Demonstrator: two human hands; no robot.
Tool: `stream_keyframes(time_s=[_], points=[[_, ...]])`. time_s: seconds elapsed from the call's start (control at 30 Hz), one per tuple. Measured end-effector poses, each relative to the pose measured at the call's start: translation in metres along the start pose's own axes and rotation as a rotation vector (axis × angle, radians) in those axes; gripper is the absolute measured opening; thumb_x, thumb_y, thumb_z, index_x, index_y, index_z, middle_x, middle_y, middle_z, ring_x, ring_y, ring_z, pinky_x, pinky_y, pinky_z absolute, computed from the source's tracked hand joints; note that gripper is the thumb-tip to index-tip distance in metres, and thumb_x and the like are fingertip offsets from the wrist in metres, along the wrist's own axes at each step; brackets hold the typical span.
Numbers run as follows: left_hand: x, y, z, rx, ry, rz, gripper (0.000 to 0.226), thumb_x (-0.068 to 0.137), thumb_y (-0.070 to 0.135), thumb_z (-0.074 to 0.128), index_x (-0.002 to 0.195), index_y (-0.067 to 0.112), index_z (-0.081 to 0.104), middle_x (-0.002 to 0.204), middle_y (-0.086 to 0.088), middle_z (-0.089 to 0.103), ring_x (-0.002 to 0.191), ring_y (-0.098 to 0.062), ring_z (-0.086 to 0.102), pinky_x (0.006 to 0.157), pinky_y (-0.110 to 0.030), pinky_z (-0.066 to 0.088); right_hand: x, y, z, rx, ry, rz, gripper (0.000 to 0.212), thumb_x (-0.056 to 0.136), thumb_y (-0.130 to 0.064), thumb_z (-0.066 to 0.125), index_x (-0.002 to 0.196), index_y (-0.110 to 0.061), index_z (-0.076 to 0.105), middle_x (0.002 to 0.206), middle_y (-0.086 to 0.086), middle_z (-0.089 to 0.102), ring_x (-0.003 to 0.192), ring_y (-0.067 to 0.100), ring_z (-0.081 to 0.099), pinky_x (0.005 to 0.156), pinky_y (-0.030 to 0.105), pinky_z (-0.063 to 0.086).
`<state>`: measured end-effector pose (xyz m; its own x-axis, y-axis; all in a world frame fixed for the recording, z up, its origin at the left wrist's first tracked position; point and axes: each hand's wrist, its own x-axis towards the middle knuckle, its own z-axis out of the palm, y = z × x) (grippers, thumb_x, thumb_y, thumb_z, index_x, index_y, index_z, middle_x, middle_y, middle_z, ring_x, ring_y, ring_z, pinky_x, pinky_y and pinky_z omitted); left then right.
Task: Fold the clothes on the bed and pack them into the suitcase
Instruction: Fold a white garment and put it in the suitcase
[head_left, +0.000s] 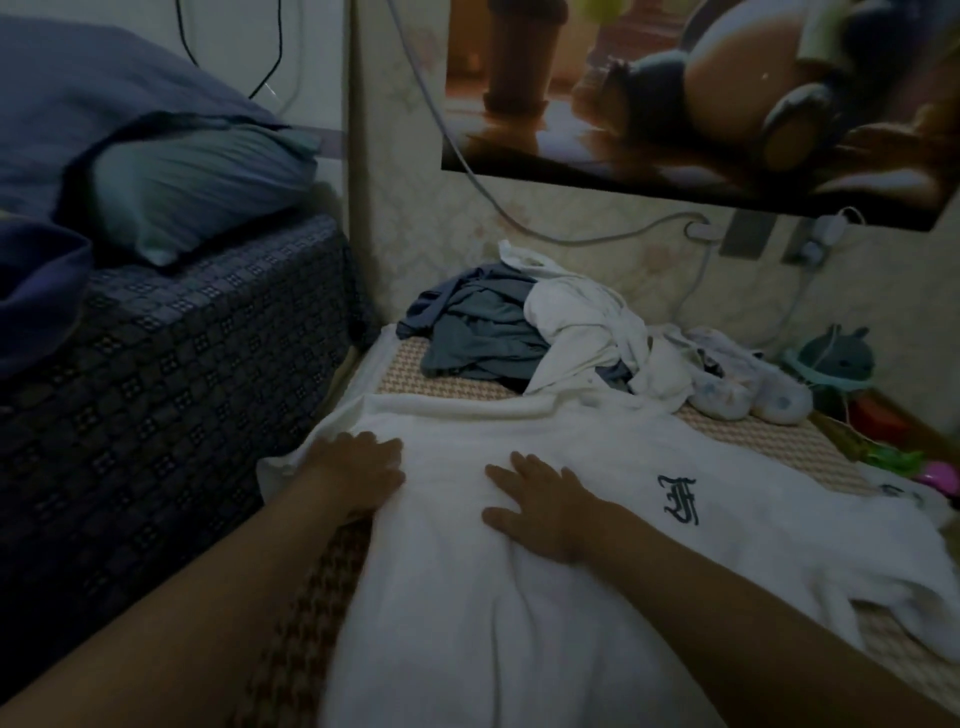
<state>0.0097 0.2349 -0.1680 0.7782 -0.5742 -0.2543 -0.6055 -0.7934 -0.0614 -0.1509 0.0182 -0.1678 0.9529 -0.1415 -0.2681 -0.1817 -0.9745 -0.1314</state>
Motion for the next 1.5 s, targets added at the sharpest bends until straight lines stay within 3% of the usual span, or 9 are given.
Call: stream_keyframes(time_s=[0.3, 0.53, 0.7, 0.77, 0.87, 1.0, 1.17, 1.33, 1.5], points=[[-0.095, 0.118, -0.047, -0.137, 0.091, 0.356, 0.039, 0.091, 0.047, 0.055, 0.128, 0.037, 0.051, 0.133, 0.003, 0.048, 0.124, -0.020, 0.045, 0.101, -0.033, 0.038, -0.128, 0.067, -0.008, 0.043, 0.028, 0.103, 0.062, 0.091, -0.061, 0.047, 0.148, -0.045, 0.027, 0.162, -0.006, 0.008, 0.149, 0.016, 0.009, 0.121, 0.037, 0.011], [-0.141, 0.157, -0.001, -0.037, -0.287, 0.277, 0.092, 0.082, 0.066, 0.058, 0.152, 0.042, 0.004, 0.162, 0.005, -0.008, 0.149, -0.024, -0.002, 0.120, -0.043, 0.013, -0.203, 0.097, 0.021, 0.111, -0.128, 0.115, 0.065, 0.096, -0.045, 0.052, 0.152, -0.038, 0.020, 0.162, -0.001, 0.005, 0.148, 0.016, 0.011, 0.120, 0.027, 0.008], [-0.171, 0.178, -0.009, 0.122, -0.064, 0.277, 0.072, 0.084, 0.056, 0.058, 0.147, 0.035, 0.029, 0.153, -0.002, 0.028, 0.141, -0.028, 0.025, 0.113, -0.049, 0.024, -0.250, 0.129, 0.040, 0.092, 0.076, 0.043, 0.061, 0.093, -0.009, 0.052, 0.149, -0.022, 0.031, 0.156, 0.002, 0.024, 0.144, 0.018, 0.025, 0.117, 0.022, 0.012], [-0.182, 0.192, -0.009, 0.100, 0.129, 0.447, 0.051, 0.086, 0.038, 0.060, 0.135, 0.031, 0.045, 0.138, 0.000, 0.042, 0.127, -0.024, 0.039, 0.100, -0.037, 0.034, -0.265, 0.132, 0.040, 0.040, 0.192, -0.001, 0.067, 0.072, 0.003, 0.057, 0.133, -0.022, 0.044, 0.134, -0.003, 0.039, 0.120, 0.021, 0.045, 0.103, 0.033, 0.038], [-0.201, 0.210, -0.001, -0.095, 0.200, 0.609, 0.030, 0.087, 0.042, 0.059, 0.113, 0.030, 0.050, 0.113, 0.006, 0.047, 0.106, -0.018, 0.049, 0.078, -0.028, 0.036, -0.291, 0.121, 0.038, -0.109, 0.200, -0.067, 0.061, 0.055, -0.005, 0.062, 0.104, -0.030, 0.035, 0.108, -0.005, 0.034, 0.093, 0.015, 0.039, 0.073, 0.033, 0.040], [-0.215, 0.229, 0.016, -0.059, 0.087, 0.631, 0.055, 0.066, 0.076, 0.060, 0.100, 0.035, 0.045, 0.104, 0.010, 0.048, 0.098, -0.012, 0.048, 0.075, -0.030, 0.038, -0.312, 0.119, 0.042, -0.210, 0.094, -0.151, 0.047, 0.063, -0.013, 0.064, 0.102, -0.032, 0.045, 0.117, -0.002, 0.034, 0.102, 0.017, 0.034, 0.084, 0.033, 0.034], [-0.214, 0.235, 0.018, -0.132, 0.042, 0.668, 0.021, 0.085, 0.047, 0.062, 0.097, 0.031, 0.055, 0.095, 0.012, 0.047, 0.092, -0.010, 0.048, 0.077, -0.027, 0.039, -0.320, 0.122, 0.031, -0.001, 0.207, -0.164, 0.017, 0.073, -0.014, 0.066, 0.077, -0.027, 0.077, 0.102, -0.007, 0.064, 0.090, 0.015, 0.056, 0.080, 0.028, 0.044], [-0.220, 0.232, 0.010, -0.228, 0.074, 0.652, 0.013, 0.091, 0.040, 0.057, 0.085, 0.030, 0.051, 0.081, 0.013, 0.054, 0.079, -0.011, 0.051, 0.067, -0.025, 0.035, -0.338, 0.145, 0.000, -0.210, -0.105, 0.113, 0.018, 0.082, -0.021, 0.066, 0.094, -0.026, 0.076, 0.101, -0.008, 0.071, 0.092, 0.011, 0.064, 0.079, 0.023, 0.049], [-0.231, 0.233, 0.017, -0.105, 0.032, 0.640, 0.033, 0.084, 0.051, 0.061, 0.106, 0.030, 0.050, 0.107, 0.007, 0.057, 0.095, -0.014, 0.053, 0.076, -0.027, 0.039, -0.333, 0.141, 0.007, -0.157, -0.173, 0.094, 0.040, 0.073, -0.017, 0.071, 0.108, -0.034, 0.061, 0.106, -0.004, 0.049, 0.097, 0.019, 0.051, 0.077, 0.028, 0.042]])
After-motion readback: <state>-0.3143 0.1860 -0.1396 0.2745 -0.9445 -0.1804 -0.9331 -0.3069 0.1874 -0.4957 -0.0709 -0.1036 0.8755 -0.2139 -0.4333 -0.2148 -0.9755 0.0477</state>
